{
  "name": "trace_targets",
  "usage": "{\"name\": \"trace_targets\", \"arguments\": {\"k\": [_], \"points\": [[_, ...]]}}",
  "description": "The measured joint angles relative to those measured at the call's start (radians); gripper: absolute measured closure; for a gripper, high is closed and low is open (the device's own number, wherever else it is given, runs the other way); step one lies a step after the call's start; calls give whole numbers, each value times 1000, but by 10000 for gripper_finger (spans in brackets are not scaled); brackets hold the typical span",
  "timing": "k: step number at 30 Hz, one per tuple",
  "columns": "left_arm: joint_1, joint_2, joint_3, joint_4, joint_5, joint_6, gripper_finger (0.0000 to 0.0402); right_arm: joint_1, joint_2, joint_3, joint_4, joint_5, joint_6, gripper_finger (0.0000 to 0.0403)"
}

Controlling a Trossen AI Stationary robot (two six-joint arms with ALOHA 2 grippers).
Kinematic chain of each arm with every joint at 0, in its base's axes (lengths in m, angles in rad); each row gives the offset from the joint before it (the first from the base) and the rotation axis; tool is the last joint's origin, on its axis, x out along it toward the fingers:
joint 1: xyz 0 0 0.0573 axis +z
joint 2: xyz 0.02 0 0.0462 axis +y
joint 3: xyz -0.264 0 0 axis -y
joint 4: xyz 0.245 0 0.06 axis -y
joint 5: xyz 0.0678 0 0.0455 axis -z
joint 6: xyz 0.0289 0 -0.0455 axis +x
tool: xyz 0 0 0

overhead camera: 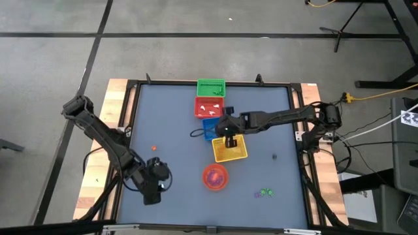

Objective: Sort Halloween decoration
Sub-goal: Put the black skull toy into the blue bin, then put the white ghost toy into the red bin

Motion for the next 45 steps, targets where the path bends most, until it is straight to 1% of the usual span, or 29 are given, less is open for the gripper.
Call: {"name": "trace_targets", "arguments": {"k": [4, 9, 11, 15, 19, 23, 28, 32, 38, 45], "points": [[-40, 42, 0, 2, 0, -22, 214, -17, 0, 0, 1, -36, 0, 317], [-79, 89, 0, 2, 0, -21, 214, -17, 0, 0, 2, -44, 0, 313], [-91, 112, 0, 2, 0, -17, 214, -15, 0, 0, 2, -44, 0, 302], [-108, 167, 0, 0, 0, -1, 214, -15, 0, 0, 2, -44, 0, 265], [-108, 212, 0, -1, 0, -102, 214, -16, 0, 0, 2, -44, 0, 235], [-108, 232, 0, -1, 0, -198, 214, -15, 0, 0, 2, -44, 0, 220], [-108, 237, 0, -1, -14, -324, 214, -15, 0, 0, 2, -44, 0, 220], [-108, 237, -1, -2, -64, -441, 214, -15, 0, 0, 2, -44, 0, 219], [-107, 237, -1, -34, -75, -549, 214, -15, 0, 0, 2, -44, 0, 219], [-102, 237, -1, -44, -79, -611, 214, -15, 0, 0, 2, -45, 0, 219]]}}
